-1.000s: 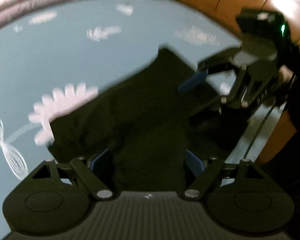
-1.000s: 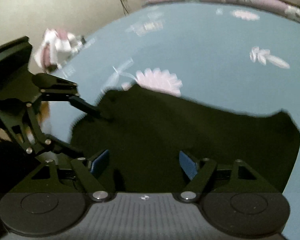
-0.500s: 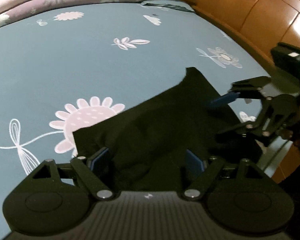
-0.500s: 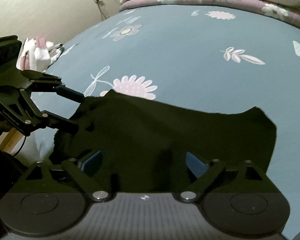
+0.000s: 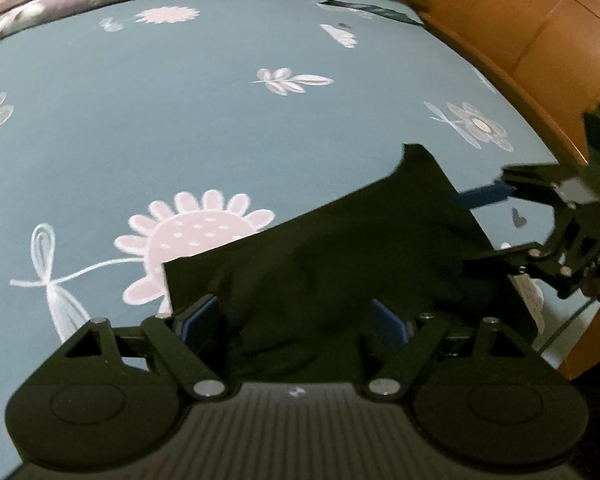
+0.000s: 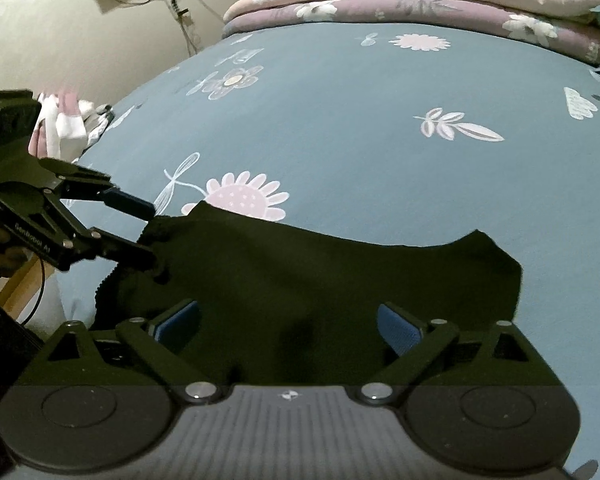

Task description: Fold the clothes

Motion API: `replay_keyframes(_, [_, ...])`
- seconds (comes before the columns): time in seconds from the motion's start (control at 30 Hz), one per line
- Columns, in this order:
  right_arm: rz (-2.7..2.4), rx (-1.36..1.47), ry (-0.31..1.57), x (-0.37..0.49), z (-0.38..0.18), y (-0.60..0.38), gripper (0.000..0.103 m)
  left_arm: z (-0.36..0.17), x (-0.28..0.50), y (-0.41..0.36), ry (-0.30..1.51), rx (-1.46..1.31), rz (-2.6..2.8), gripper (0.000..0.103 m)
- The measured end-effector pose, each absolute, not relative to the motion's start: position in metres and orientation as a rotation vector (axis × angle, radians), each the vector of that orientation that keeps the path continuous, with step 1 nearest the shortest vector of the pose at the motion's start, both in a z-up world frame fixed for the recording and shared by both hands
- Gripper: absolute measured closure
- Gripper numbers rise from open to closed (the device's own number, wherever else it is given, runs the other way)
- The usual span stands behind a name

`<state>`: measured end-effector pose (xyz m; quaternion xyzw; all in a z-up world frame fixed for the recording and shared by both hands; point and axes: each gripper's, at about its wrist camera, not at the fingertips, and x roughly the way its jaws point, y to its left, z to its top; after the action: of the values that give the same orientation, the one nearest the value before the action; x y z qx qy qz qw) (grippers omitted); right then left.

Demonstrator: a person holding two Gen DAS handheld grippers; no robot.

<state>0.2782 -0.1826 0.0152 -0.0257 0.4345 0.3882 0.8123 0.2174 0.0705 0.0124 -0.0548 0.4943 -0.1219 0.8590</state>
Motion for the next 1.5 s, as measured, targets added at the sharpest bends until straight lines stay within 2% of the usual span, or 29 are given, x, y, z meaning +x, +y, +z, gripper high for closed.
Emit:
replay_keyframes(0.23, [0.738,0.042,0.922,0.281,0.016,-0.219,0.002,0.001,0.207,0.129,1.045,-0.424,-0.123,0.022])
replay_keyframes(0.43, [0.690,0.082,0.941,0.286,0.014,-0.234,0.001,-0.038,0.197,0.168,1.092,-0.735,-0.132,0.022])
replay_keyframes(0.53, [0.668,0.097,0.948,0.289,0.013,-0.238,0.001,-0.061,0.199,0.169,1.151,-0.775,-0.132,0.022])
replay_keyframes(0.93, [0.651,0.100,0.944,0.298,0.014,-0.232,0.001,-0.079,0.260,0.169,1.105,-0.819,-0.304,0.019])
replay_keyframes(1.17, [0.652,0.125,0.952,0.299,0.008,-0.233,0.000,-0.094,0.227,0.175,1.130,-0.978,-0.370,0.018])
replay_keyframes(1.3, [0.642,0.174,0.963,0.302,0.002,-0.242,0.000,-0.094,0.217,0.166,1.149,-0.967,-0.381,0.017])
replay_keyframes(1.5, [0.605,0.338,1.000,0.311,-0.014,-0.267,0.000,-0.092,0.256,0.154,1.187,-0.892,-0.436,0.015])
